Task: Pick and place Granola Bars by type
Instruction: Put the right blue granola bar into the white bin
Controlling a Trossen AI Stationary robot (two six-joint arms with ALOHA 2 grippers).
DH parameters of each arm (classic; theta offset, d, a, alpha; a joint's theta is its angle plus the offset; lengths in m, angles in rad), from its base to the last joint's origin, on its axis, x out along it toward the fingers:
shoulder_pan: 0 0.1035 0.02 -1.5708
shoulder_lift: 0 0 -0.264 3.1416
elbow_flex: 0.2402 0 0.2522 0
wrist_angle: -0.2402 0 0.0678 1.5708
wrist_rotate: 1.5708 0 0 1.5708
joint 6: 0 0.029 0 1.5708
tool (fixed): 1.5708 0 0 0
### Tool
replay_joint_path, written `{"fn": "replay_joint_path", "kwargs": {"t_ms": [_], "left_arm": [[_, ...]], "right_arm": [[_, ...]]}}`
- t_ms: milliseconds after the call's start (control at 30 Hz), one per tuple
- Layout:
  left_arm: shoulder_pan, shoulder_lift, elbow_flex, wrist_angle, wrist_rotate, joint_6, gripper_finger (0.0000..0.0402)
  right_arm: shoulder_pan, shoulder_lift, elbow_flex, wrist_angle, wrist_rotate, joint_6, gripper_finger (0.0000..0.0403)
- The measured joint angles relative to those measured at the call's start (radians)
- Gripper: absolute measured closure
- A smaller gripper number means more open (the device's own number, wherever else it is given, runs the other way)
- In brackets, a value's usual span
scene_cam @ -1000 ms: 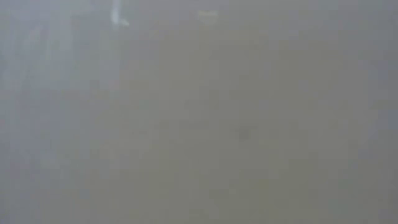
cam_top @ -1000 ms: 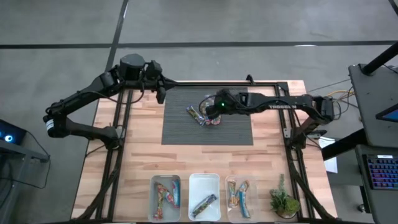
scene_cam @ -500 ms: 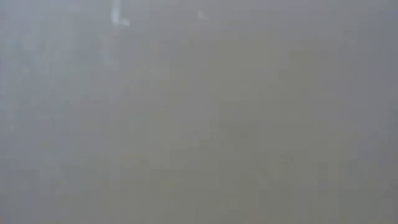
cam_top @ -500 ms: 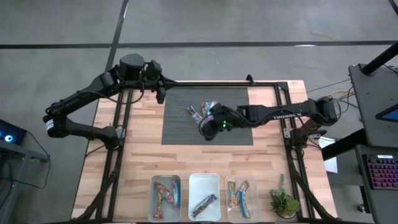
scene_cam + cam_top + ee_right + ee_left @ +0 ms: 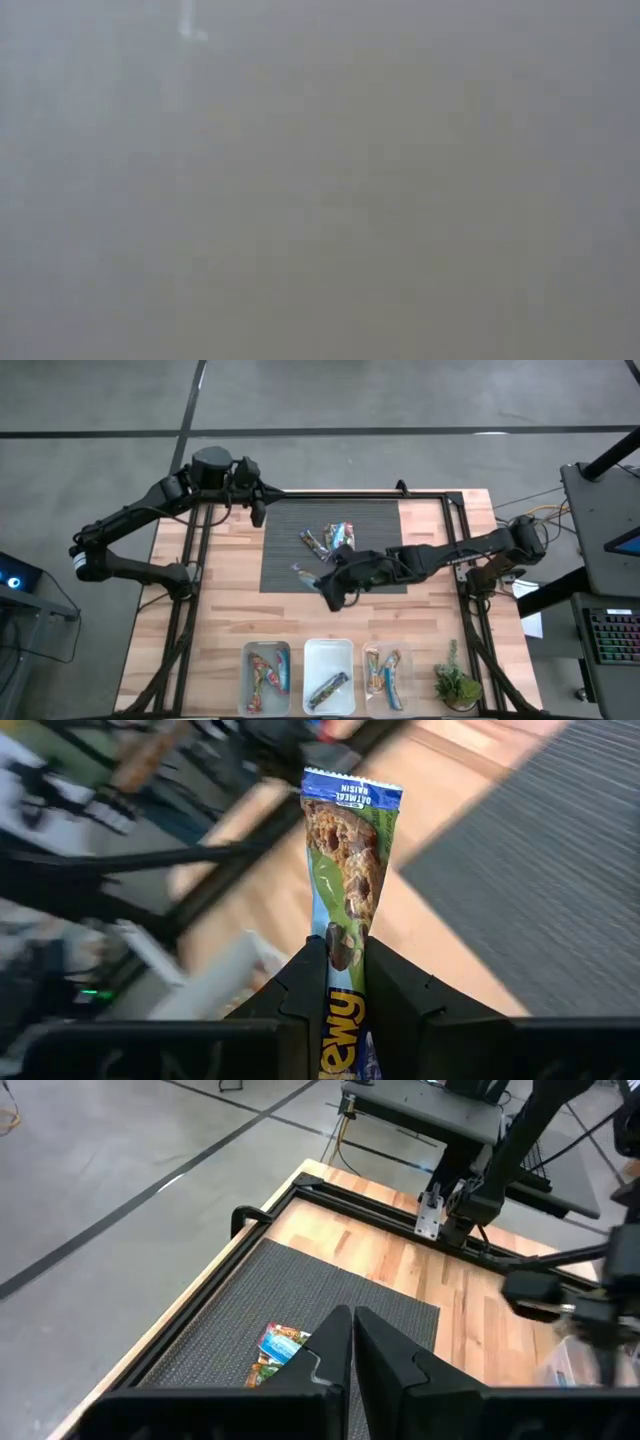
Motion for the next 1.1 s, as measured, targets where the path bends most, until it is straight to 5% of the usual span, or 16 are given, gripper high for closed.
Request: {"fn": "replay_joint_path", "kwargs": {"t_ms": [500,933,1100], "left_arm": [[-0.003,-0.106,0.059,-0.01,0.058,0.013,0.0402],[-0.003,-0.182,0.064,-0.011,0.066,0.016,0.0402],[-0.003,-0.184,0.063,-0.014,0.071,0.016,0.0402]], "right_arm": [[0.064,0.169,0.049,0.214,-0.09,0.079,0.0349],[0.094,0.4,0.357,0.184,-0.23,0.022,0.0349],[0.119,0.472,0.479,0.041,-0.29,0.022,0.0349]]}}
